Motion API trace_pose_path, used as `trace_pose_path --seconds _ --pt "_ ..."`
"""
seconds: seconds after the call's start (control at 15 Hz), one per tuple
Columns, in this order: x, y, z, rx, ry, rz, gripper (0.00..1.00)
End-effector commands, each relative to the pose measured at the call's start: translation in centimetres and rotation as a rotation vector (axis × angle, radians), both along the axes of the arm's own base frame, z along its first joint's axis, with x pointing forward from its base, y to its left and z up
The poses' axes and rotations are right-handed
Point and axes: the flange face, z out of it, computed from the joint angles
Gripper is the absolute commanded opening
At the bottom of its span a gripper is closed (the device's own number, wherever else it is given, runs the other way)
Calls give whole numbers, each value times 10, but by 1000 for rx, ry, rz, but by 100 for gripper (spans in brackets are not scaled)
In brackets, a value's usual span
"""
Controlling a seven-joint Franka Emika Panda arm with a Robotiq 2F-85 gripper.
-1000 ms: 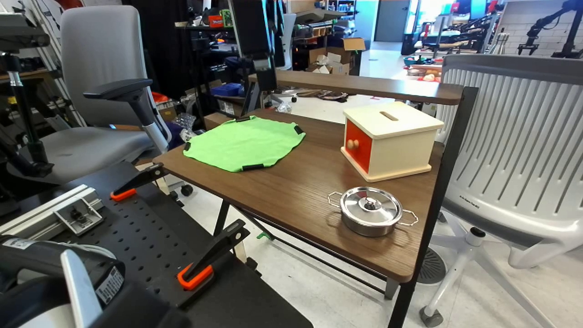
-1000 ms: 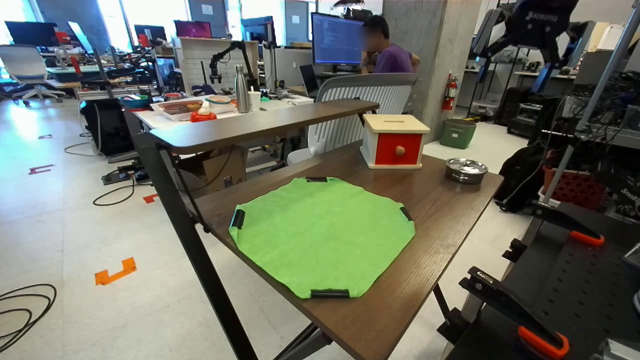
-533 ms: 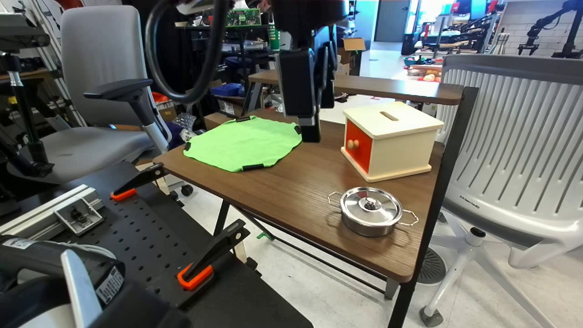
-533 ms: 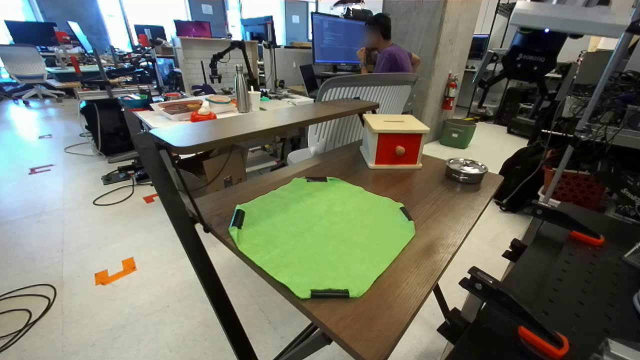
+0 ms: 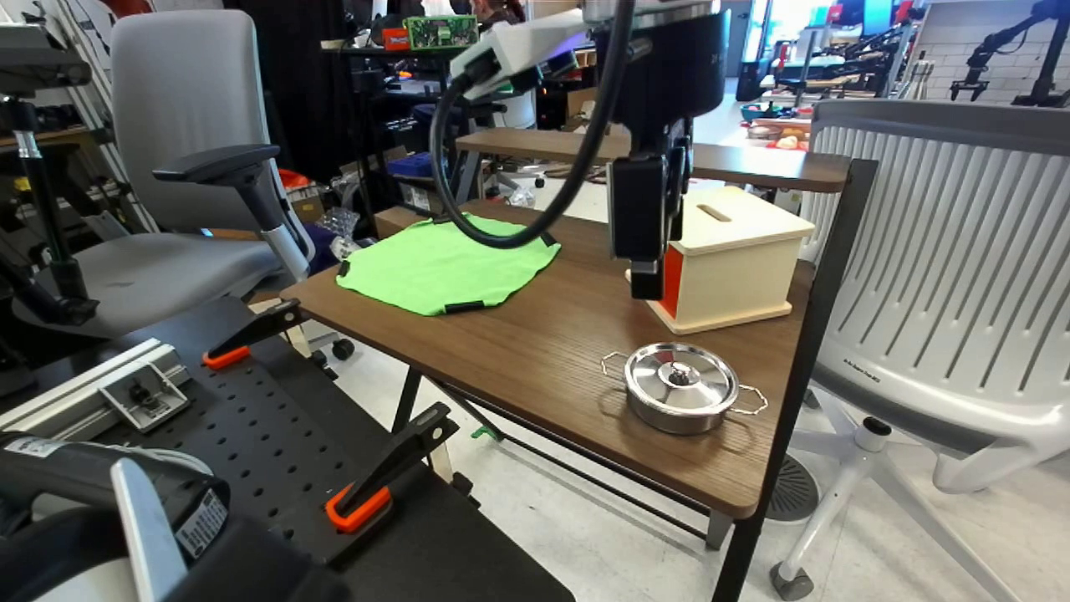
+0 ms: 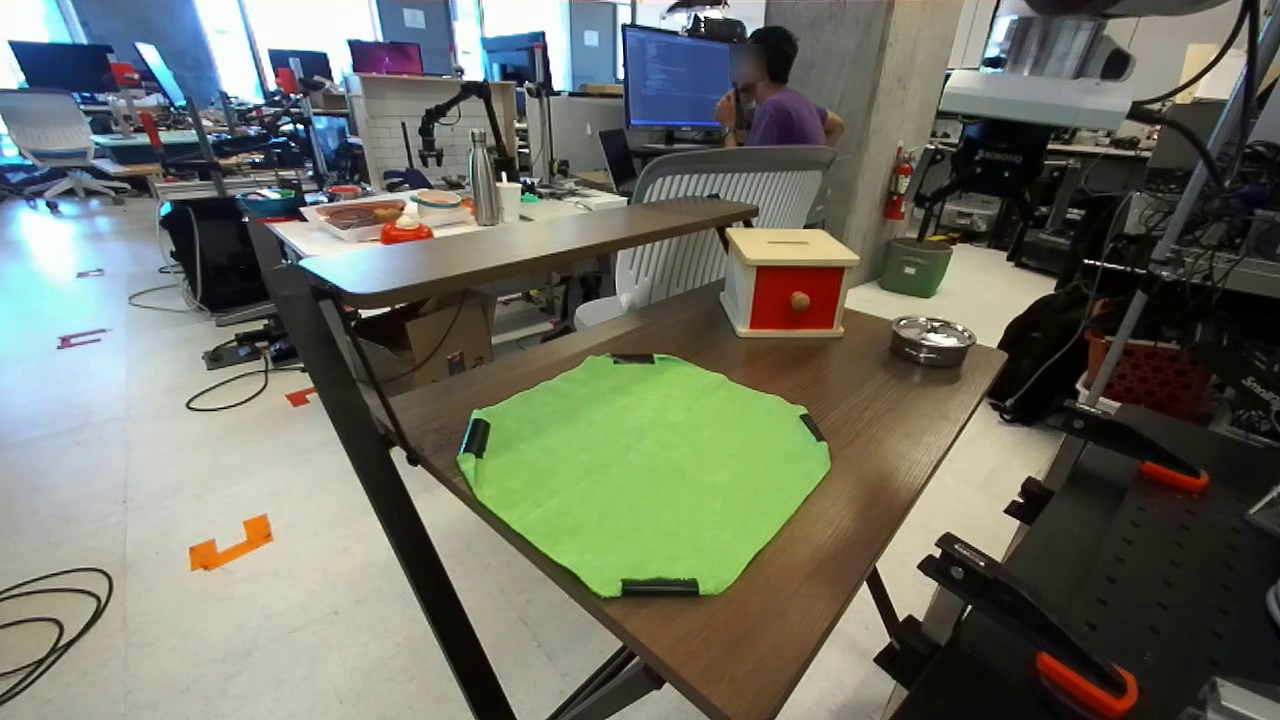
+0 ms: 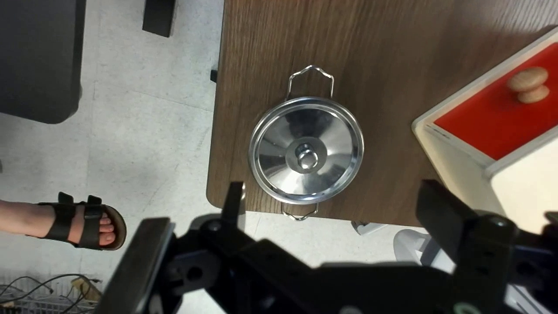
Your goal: Remove the silver lid from the silver pot
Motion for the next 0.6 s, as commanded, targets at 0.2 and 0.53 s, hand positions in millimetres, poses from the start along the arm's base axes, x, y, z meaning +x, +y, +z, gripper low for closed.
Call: trace_pose_path --seconds 0.2,0.53 --pt "25 -6 -36 -51 62 1 100" --pt "25 -3 -55 -46 67 19 100"
